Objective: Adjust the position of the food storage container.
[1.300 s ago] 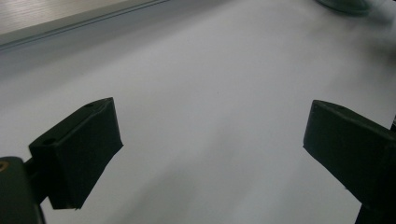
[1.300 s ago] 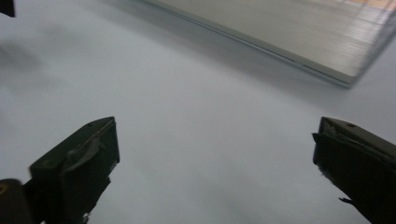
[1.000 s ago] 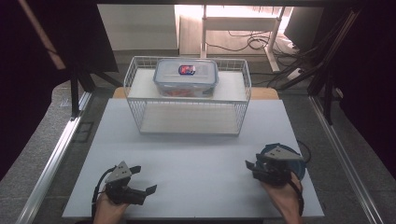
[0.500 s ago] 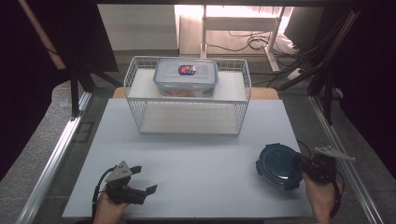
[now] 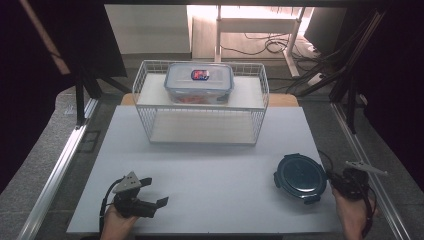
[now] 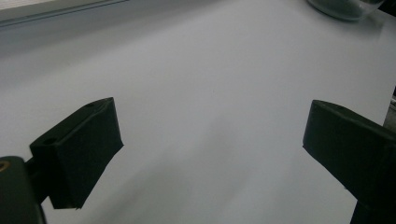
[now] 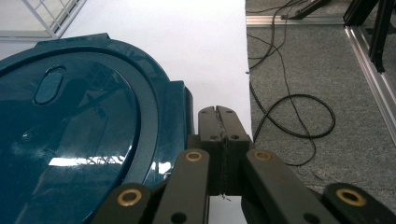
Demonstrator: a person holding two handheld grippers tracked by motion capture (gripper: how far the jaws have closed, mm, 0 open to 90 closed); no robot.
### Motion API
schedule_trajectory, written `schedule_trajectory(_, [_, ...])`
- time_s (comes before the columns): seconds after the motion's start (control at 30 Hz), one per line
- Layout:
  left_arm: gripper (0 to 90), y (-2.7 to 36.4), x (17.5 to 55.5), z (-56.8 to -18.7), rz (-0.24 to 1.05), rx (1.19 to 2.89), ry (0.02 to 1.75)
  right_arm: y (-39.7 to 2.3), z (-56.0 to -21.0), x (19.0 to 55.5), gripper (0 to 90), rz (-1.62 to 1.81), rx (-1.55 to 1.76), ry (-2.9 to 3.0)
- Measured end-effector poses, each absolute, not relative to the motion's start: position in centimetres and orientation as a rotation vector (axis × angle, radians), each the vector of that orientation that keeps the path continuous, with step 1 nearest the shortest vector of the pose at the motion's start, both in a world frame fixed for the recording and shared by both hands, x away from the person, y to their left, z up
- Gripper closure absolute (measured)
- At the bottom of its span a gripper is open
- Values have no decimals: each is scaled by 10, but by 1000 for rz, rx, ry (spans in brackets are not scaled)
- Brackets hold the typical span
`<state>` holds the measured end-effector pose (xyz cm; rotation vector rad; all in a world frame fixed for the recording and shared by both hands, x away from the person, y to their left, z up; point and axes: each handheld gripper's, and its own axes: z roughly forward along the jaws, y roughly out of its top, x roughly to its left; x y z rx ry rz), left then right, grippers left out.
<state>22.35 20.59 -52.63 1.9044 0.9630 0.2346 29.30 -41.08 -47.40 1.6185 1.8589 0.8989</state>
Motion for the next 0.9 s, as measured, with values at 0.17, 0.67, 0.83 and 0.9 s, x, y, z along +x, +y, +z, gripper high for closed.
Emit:
schedule_trajectory(0.17, [40,203,225,-527,231,1914,956,-403,-474,293,896,928,1616,1900])
schedule_trajectory(0.67, [40,202,226,-528,215,1914,952,-350,-474,289,896,957,1501,2111])
schedule_trajectory(0.83, [40,202,226,-528,209,1914,951,-327,-474,285,896,937,1434,2168])
schedule_trajectory(0.9, [40,202,226,-528,208,1913,952,-320,-475,284,896,938,1415,2187])
